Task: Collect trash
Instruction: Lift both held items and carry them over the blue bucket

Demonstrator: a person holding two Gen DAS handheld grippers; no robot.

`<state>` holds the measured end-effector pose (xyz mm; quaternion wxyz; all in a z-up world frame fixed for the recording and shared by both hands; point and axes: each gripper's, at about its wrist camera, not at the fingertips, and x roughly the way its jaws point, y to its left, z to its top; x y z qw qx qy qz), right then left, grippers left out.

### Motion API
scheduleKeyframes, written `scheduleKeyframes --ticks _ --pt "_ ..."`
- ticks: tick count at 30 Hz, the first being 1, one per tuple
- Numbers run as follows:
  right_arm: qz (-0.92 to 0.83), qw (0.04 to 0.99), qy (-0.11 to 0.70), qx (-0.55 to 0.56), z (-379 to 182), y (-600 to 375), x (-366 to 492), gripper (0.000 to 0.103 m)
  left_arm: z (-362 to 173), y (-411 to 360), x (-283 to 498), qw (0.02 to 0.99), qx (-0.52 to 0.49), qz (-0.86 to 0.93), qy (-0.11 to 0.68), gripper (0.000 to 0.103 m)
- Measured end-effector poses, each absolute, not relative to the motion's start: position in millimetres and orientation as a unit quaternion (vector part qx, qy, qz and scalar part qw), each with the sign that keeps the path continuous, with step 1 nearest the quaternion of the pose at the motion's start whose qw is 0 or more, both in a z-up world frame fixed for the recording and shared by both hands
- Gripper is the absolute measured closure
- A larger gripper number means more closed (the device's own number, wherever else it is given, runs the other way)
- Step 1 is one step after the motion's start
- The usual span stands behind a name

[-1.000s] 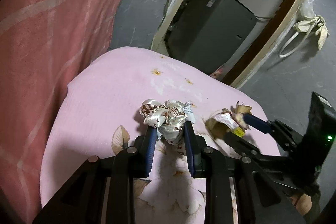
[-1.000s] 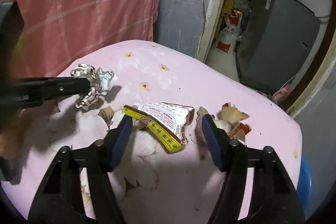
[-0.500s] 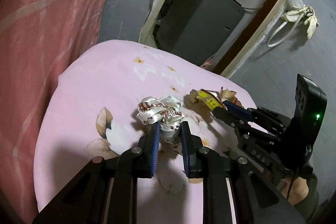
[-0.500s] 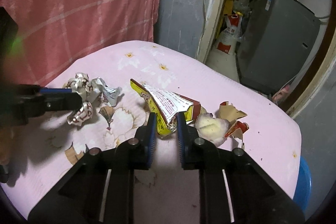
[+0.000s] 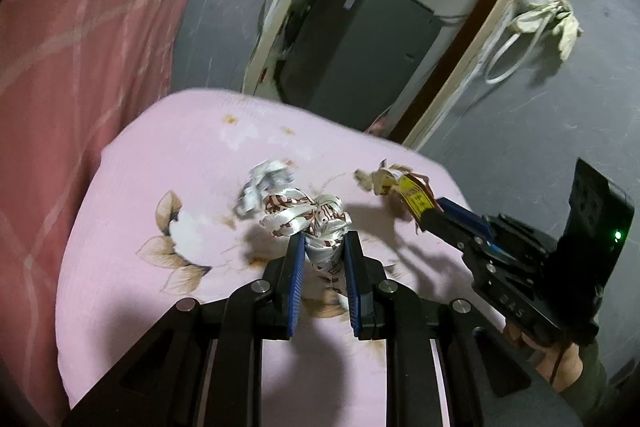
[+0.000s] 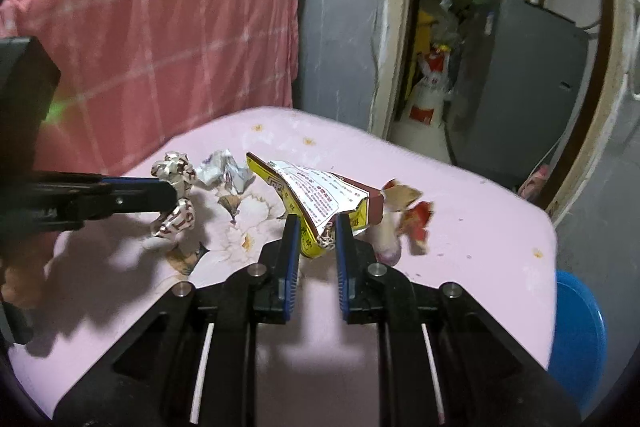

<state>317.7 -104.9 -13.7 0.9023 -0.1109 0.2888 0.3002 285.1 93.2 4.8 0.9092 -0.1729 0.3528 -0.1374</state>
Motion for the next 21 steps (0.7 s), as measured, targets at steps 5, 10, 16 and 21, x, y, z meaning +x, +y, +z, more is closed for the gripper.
scheduleKeyframes --ticks 5,10,16,21 --pt "0.29 0.924 0.236 -0.084 11 -130 296 0.088 25 74 273 0.929 -0.149 -0.142 0.307 0.087" --pt "0.278 0.938 0.194 -0.071 33 -147 278 0.088 47 50 269 0.943 -0.132 -0.147 0.267 0.087" --pt "0.253 0.956 0.135 -0.064 56 -169 257 0.088 64 31 267 0.953 -0.125 -0.154 0.231 0.087" --pt "0.226 0.969 0.079 -0.059 80 -196 239 0.088 85 6 261 0.962 -0.106 -0.169 0.188 0.087"
